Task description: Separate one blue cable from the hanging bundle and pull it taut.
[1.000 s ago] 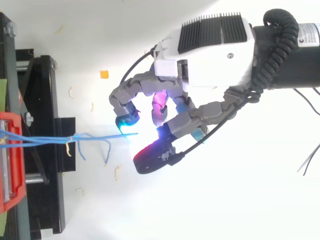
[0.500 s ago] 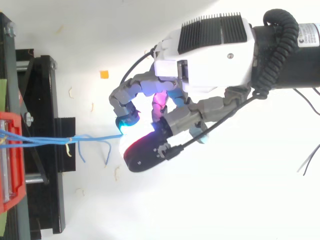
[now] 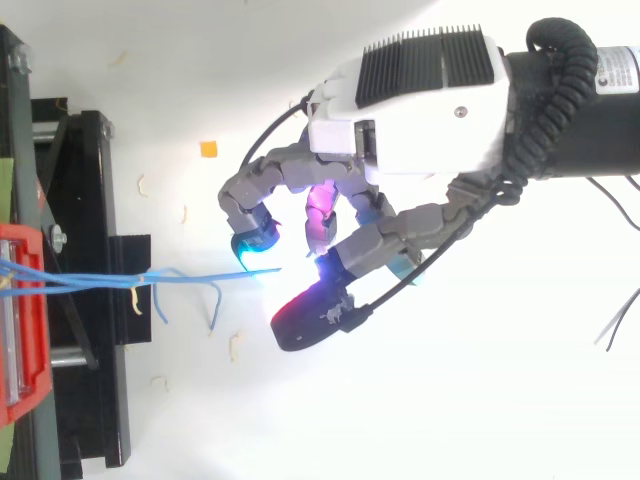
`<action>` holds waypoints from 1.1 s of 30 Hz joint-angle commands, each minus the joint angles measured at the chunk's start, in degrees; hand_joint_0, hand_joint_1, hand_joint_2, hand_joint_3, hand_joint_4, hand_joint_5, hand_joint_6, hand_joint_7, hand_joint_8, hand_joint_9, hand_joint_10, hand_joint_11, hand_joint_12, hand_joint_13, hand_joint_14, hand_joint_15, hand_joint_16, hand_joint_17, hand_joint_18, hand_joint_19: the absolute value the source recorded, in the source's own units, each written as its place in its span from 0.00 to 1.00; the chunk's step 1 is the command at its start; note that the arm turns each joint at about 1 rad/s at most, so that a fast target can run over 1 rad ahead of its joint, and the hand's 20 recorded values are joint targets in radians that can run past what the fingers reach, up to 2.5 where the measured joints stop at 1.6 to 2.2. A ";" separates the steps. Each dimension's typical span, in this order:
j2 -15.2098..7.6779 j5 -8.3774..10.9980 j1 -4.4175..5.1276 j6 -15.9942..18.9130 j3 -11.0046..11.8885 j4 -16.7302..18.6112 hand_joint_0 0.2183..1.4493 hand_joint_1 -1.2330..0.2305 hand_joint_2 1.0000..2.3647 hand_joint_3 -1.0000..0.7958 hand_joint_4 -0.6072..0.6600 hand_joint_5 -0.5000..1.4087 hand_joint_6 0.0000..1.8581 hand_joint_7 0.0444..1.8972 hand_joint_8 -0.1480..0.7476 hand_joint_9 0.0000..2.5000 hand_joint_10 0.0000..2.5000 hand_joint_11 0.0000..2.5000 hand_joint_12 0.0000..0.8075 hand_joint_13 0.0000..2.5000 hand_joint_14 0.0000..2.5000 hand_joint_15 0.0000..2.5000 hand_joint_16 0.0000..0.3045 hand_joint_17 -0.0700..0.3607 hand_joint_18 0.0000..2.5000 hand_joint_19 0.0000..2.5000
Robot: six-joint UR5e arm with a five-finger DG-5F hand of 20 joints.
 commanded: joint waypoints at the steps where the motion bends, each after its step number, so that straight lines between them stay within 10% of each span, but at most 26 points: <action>1: 0.00 0.00 0.00 0.00 0.00 0.00 0.37 0.39 0.01 0.35 0.48 0.34 0.27 0.70 0.22 0.77 0.01 0.12 0.25 0.46 0.01 0.15 0.14 0.38 0.25 0.22; 7: 0.00 0.00 0.00 0.00 0.00 0.00 0.31 0.37 0.00 0.31 0.51 0.33 0.27 0.71 0.23 0.76 0.01 0.12 0.25 0.46 0.01 0.16 0.14 0.39 0.24 0.22; 18: 0.00 0.00 0.00 0.00 0.00 0.00 0.20 0.78 0.00 0.28 0.50 0.34 0.27 0.69 0.23 0.78 0.00 0.08 0.28 0.48 0.00 0.14 0.17 0.43 0.27 0.20; 33: 0.00 0.00 0.00 0.00 0.00 0.00 0.40 0.43 0.01 0.37 0.47 0.34 0.27 0.70 0.21 0.80 0.00 0.11 0.25 0.48 0.01 0.15 0.13 0.37 0.27 0.22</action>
